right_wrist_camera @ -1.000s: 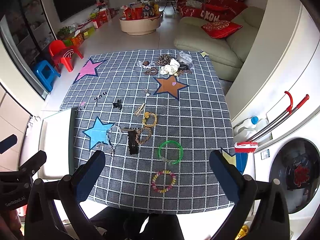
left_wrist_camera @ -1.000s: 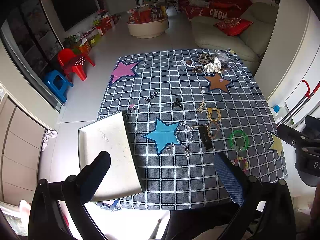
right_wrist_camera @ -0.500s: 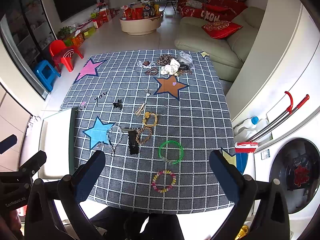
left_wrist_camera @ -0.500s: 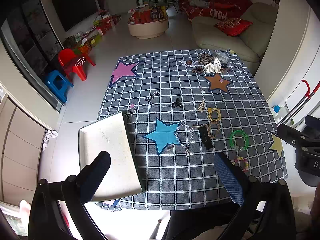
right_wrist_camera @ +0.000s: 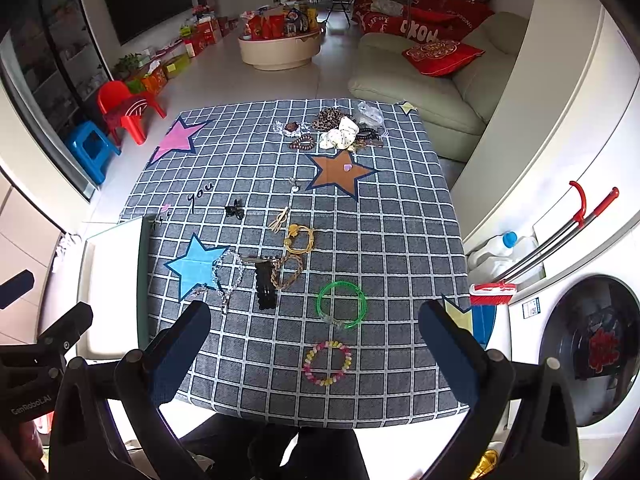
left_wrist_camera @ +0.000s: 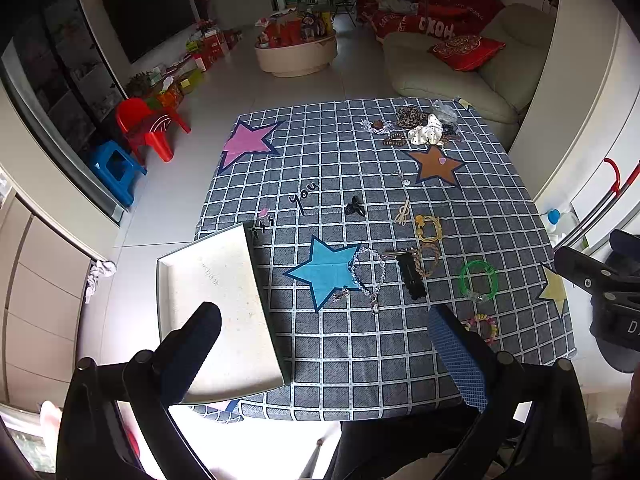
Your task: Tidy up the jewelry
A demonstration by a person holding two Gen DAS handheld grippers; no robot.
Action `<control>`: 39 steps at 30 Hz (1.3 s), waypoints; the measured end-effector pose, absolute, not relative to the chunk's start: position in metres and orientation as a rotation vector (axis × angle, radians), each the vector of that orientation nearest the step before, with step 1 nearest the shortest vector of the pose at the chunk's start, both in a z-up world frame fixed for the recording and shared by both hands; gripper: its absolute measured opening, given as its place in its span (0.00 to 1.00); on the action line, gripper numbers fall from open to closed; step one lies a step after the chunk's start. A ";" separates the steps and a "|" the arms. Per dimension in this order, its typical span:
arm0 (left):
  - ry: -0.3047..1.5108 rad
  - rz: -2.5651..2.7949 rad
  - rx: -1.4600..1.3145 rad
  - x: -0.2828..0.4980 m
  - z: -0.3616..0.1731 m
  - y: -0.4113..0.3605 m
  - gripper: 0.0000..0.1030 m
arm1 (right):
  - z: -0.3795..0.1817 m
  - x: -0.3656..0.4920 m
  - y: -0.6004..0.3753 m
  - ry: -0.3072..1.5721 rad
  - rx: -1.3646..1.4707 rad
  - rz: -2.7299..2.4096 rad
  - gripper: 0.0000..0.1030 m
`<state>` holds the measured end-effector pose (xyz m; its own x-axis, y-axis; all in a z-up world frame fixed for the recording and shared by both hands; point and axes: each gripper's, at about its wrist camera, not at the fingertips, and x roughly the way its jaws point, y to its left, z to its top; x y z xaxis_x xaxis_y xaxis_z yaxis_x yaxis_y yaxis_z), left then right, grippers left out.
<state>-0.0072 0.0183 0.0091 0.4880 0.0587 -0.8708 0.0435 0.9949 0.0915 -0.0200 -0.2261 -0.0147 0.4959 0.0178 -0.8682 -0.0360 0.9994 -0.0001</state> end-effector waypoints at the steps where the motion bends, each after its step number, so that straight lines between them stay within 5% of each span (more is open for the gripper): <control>1: 1.062 0.009 0.106 -0.007 0.009 0.019 1.00 | -0.015 -0.020 -0.226 1.051 -0.019 0.032 1.00; 16: 1.109 -0.024 0.096 0.000 -0.002 0.031 1.00 | -0.024 -0.013 -0.231 1.092 0.009 0.019 1.00; 39: 1.329 -0.184 0.093 0.097 -0.155 0.023 0.96 | -0.165 0.019 -0.273 1.406 0.151 -0.181 1.00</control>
